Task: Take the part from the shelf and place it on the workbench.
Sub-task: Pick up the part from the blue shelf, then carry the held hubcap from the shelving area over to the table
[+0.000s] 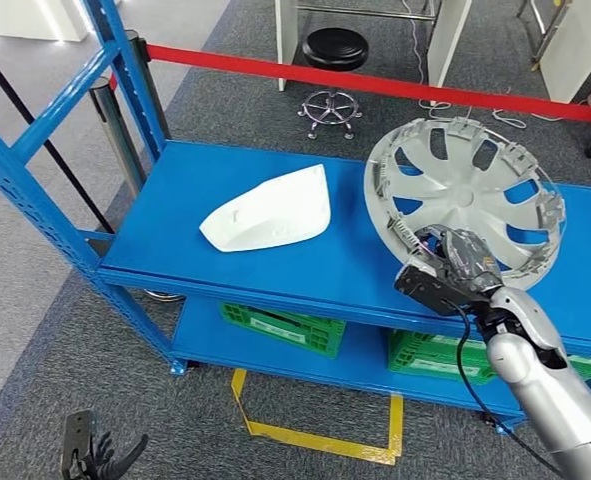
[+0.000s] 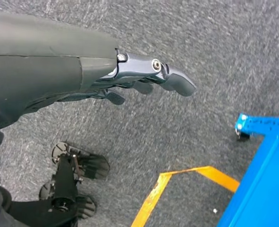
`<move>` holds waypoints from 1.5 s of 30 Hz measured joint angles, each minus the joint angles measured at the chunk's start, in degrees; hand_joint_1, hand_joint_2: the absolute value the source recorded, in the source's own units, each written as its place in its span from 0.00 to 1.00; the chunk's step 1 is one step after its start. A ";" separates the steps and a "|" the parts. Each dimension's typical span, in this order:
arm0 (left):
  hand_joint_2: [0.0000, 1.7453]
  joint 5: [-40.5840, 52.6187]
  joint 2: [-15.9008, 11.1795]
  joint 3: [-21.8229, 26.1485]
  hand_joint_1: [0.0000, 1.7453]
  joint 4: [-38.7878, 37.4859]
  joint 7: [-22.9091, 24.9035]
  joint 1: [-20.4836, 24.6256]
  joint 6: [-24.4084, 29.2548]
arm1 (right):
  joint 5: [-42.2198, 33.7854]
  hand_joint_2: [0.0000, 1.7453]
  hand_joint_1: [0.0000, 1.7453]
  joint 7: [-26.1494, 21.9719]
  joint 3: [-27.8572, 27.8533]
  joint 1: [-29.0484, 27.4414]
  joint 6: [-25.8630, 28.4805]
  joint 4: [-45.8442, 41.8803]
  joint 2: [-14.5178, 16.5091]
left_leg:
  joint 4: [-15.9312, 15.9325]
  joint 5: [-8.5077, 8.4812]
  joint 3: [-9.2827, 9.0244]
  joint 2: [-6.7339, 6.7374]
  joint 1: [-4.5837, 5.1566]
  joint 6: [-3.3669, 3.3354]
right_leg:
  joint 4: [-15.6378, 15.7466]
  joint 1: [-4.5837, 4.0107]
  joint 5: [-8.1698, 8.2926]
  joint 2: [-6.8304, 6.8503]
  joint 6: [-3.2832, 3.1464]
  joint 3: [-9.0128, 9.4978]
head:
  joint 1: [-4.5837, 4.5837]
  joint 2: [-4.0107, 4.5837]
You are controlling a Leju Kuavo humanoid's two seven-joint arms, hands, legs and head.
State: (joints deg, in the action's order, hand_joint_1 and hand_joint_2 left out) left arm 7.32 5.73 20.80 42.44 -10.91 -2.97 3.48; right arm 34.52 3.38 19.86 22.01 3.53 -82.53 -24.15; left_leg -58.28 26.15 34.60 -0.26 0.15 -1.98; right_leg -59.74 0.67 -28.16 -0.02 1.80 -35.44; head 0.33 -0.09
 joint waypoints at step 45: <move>1.00 -4.86 -4.83 -3.37 0.00 -0.96 4.83 3.30 5.17 | 5.94 1.00 1.00 -9.82 0.30 2.02 11.43 -5.78 3.38 | -0.52 -4.05 3.51 -0.04 0.25 1.35 | 1.67 -0.08 -1.93 0.09 -0.53 5.15 | -0.45 0.00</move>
State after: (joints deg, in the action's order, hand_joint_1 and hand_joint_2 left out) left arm 2.46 0.90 17.43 41.48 -6.08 0.33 8.64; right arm 40.46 -6.44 20.16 24.03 14.96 -88.31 -20.76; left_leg -58.80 22.10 38.12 -0.30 0.41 -0.63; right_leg -58.07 0.59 -30.09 0.07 1.27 -30.29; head -0.13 -0.09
